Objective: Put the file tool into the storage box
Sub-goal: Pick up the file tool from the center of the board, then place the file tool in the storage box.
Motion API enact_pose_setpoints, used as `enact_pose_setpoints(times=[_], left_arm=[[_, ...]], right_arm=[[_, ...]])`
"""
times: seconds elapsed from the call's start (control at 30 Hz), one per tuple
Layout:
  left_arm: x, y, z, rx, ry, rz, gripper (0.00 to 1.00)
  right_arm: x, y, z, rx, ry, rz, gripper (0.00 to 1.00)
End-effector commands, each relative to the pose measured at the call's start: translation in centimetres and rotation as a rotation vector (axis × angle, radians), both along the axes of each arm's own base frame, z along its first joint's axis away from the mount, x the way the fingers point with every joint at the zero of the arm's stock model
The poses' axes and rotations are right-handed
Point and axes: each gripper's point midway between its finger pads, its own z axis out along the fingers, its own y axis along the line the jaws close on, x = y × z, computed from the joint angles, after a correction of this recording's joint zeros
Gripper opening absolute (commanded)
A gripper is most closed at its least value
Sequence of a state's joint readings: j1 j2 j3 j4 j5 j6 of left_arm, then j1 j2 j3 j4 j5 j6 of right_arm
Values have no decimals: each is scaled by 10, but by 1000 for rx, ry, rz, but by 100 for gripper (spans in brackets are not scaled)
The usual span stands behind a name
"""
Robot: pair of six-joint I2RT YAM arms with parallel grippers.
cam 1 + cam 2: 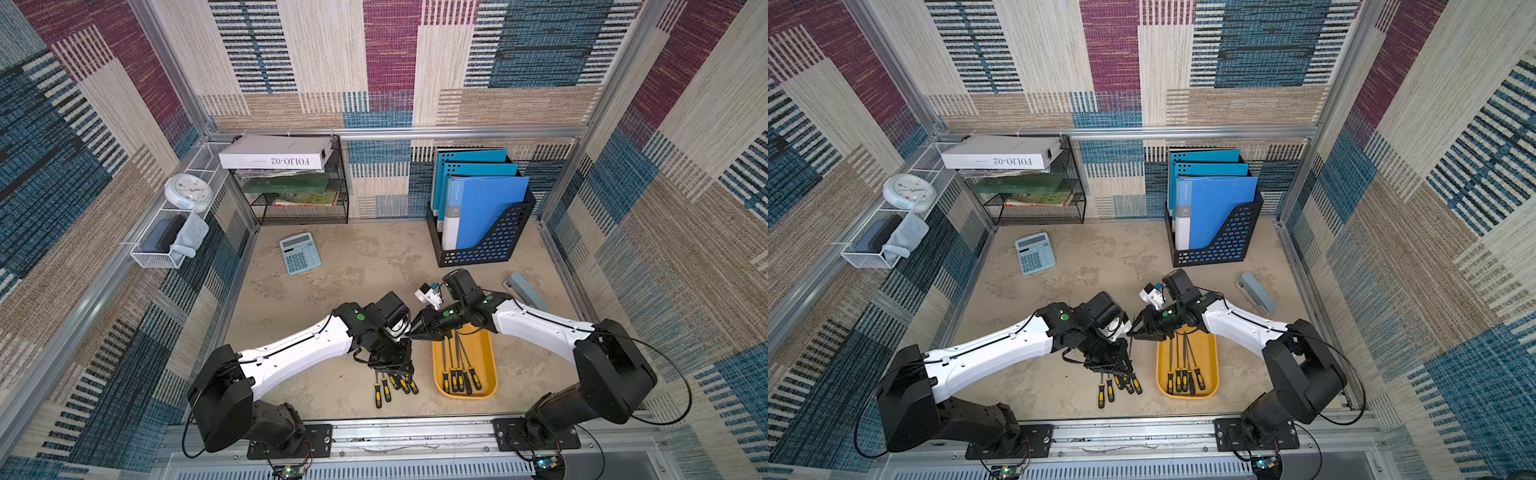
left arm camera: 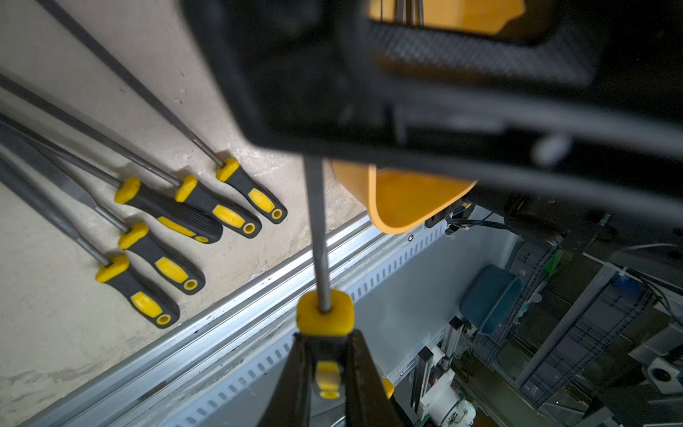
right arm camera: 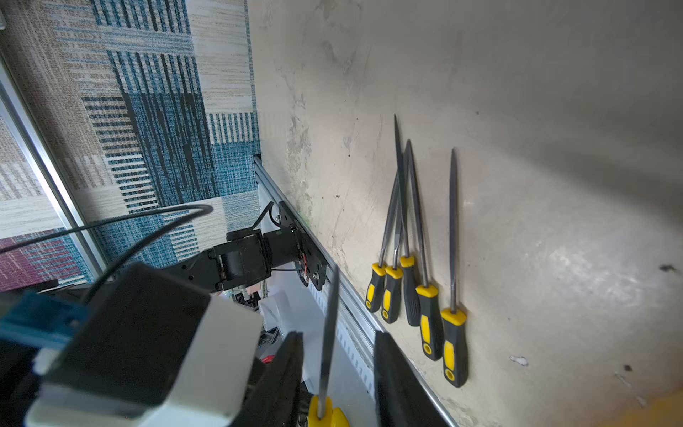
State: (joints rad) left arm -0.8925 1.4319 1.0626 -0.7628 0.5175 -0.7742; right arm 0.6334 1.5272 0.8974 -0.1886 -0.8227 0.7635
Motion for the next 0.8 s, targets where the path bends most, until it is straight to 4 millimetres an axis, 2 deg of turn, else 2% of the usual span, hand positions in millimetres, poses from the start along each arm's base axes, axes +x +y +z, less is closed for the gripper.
enact_pose_setpoints(times=[0.0, 0.07, 0.1, 0.17, 0.27, 0.3, 0.33, 0.43, 0.57, 0.63, 0.77], left_arm=[[-1, -5, 2, -24, -6, -22, 3], [1, -6, 4, -33, -14, -24, 7], [1, -6, 5, -31, -19, -23, 16], [5, -3, 8, -21, -31, -6, 51], [9, -1, 15, -23, -32, 23, 80], [9, 2, 16, -15, -32, 31, 95], [10, 5, 18, -4, -34, 39, 98], [13, 18, 17, 27, -44, 73, 99], [16, 37, 7, 56, -36, 138, 99], [18, 44, 2, 68, -32, 166, 99], [19, 58, -7, 107, -35, 199, 99]], right_arm=[[4, 4, 0, 3, -6, 2, 21], [2, 4, -1, 1, 7, 9, 4], [2, 2, -1, -8, 6, 7, 0], [-1, -2, 1, -24, 8, 9, 0], [-3, -18, 2, -67, 10, -2, 0], [-1, -26, 3, -81, 5, -15, 0], [1, -37, 2, -105, 5, -36, 0], [9, -71, 0, -185, -13, -95, 0], [14, -108, -18, -354, -38, -112, 0], [15, -117, -29, -425, -40, -102, 0], [16, -124, -48, -480, -34, -101, 0]])
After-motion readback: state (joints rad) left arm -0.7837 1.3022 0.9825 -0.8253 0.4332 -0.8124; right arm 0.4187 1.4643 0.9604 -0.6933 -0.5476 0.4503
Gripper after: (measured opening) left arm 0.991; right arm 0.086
